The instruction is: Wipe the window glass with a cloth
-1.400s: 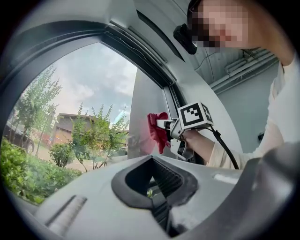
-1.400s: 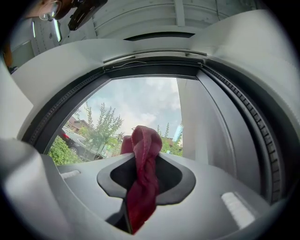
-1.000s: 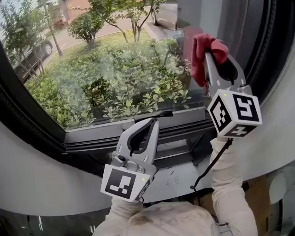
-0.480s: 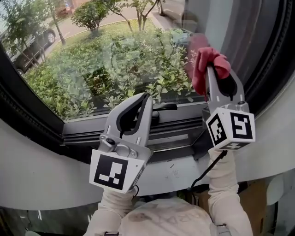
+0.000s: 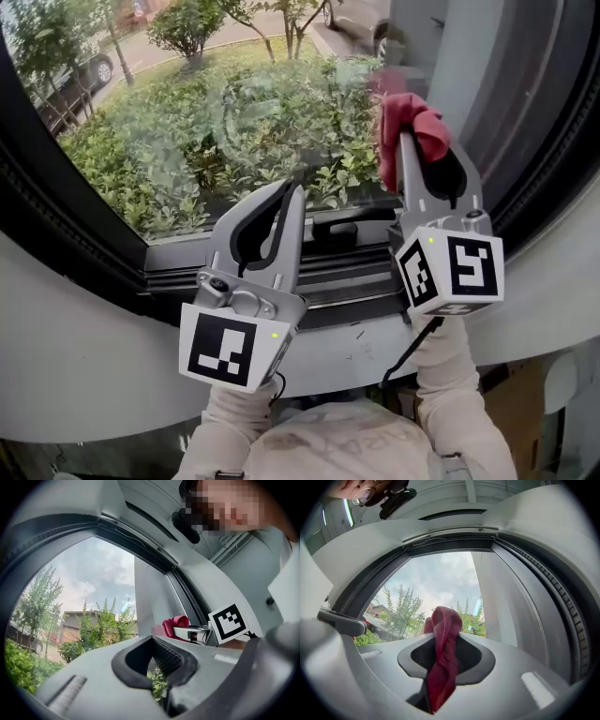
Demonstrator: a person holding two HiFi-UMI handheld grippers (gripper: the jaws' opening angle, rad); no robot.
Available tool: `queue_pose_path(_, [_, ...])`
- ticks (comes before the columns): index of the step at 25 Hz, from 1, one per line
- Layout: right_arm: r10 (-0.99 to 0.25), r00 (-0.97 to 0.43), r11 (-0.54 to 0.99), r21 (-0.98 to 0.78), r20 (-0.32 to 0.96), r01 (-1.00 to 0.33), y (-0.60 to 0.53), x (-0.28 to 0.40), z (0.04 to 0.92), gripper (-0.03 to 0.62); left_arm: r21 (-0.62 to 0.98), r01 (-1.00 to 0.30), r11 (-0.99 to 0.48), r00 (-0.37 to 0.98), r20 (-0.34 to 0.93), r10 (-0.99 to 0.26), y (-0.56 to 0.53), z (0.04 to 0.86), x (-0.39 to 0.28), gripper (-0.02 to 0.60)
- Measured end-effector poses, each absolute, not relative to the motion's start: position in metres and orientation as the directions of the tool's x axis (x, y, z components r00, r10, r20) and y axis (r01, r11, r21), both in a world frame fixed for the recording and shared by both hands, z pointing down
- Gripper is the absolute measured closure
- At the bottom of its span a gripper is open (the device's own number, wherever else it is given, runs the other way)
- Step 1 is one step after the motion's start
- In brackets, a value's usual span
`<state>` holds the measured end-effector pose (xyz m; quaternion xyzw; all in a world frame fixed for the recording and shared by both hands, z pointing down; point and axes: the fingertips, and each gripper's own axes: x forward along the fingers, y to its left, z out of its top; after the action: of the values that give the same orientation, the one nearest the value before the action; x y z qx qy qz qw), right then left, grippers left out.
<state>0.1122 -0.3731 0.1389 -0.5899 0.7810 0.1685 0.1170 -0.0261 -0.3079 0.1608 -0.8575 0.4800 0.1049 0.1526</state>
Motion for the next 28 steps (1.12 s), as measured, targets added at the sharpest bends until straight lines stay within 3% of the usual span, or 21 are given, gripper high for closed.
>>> queue_pose_path(17, [-0.838,-0.396,0.337,0.215,-0.375,-0.917,-0.349,-0.071,0.125,0.477,-0.13,-0.897,-0.423,0.44,-0.358,-0.824,-0.286,0.159,-0.154,0.581])
queue_pose_path(28, [-0.852,-0.403,0.325,0.267,-0.335,-0.907,-0.346,-0.088,0.163,0.476,-0.134,-0.899,-0.416,0.436,-0.364,-0.823,-0.278,0.166,-0.164,0.581])
